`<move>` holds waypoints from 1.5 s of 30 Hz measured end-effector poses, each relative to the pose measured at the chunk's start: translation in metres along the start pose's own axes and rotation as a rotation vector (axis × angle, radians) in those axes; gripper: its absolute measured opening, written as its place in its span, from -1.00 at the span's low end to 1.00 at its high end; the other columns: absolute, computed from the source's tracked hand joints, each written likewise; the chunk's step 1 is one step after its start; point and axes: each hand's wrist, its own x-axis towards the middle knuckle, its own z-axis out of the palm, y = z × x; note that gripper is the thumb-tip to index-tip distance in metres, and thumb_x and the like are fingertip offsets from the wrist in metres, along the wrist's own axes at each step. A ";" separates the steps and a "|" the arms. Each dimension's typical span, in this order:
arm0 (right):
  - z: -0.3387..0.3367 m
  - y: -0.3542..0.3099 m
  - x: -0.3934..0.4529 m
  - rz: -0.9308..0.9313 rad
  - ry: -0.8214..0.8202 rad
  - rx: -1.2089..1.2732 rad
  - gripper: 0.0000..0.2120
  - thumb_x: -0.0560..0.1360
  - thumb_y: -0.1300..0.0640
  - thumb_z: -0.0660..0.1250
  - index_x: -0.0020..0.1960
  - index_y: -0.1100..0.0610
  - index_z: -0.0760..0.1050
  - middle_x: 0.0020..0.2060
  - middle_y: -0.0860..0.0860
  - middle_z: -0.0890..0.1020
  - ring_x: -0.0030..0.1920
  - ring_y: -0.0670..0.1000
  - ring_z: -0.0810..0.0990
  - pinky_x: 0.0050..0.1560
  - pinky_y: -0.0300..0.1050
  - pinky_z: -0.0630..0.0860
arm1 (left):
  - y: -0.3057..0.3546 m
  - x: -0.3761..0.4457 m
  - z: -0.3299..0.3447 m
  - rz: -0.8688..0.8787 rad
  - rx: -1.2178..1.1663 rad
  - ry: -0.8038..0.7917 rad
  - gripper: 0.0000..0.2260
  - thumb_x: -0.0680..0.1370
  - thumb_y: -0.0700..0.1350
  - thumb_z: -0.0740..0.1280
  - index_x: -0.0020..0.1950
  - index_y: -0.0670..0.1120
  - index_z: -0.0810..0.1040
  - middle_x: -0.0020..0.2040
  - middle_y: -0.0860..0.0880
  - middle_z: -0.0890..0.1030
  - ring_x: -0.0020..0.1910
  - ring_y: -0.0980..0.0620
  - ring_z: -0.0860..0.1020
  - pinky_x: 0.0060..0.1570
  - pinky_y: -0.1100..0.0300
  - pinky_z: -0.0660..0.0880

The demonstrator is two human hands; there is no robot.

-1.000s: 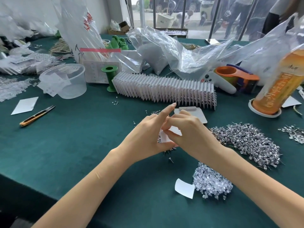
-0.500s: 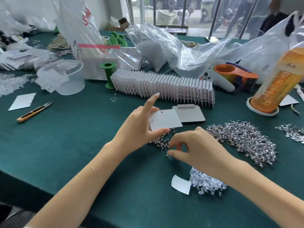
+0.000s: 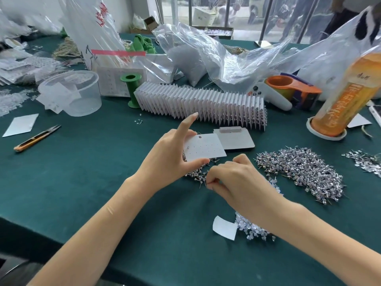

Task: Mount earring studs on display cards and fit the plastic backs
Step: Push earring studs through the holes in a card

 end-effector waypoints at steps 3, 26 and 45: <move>-0.016 0.006 0.006 0.117 0.197 0.283 -0.94 0.43 0.24 0.46 -0.20 0.11 0.62 -0.39 -0.13 0.59 -0.34 -0.05 0.47 -0.11 -0.44 0.30 | 0.003 -0.002 -0.001 0.023 -0.035 -0.041 -0.15 0.33 0.19 0.44 0.49 0.18 0.06 0.18 0.12 0.53 0.16 0.13 0.46 0.08 0.43 0.28; 0.000 0.016 0.015 0.158 0.351 0.385 -0.88 0.38 0.26 0.50 -0.22 0.07 0.61 -0.23 -0.02 0.63 -0.25 -0.03 0.45 0.05 -0.26 0.27 | 0.018 -0.007 -0.001 0.062 -0.230 -0.166 -0.13 0.33 0.12 0.52 0.47 0.28 0.04 0.14 0.19 0.57 0.23 0.22 0.46 0.23 0.35 0.33; -0.019 0.032 0.018 0.301 0.148 0.554 -0.47 0.24 -0.33 0.37 0.15 -0.13 0.53 0.01 -0.19 0.61 0.10 -0.25 0.52 0.13 -0.28 0.42 | 0.026 -0.010 -0.003 0.125 -0.256 -0.138 -0.13 0.33 0.14 0.52 0.48 0.29 0.05 0.19 0.25 0.55 0.26 0.26 0.43 0.17 0.56 0.20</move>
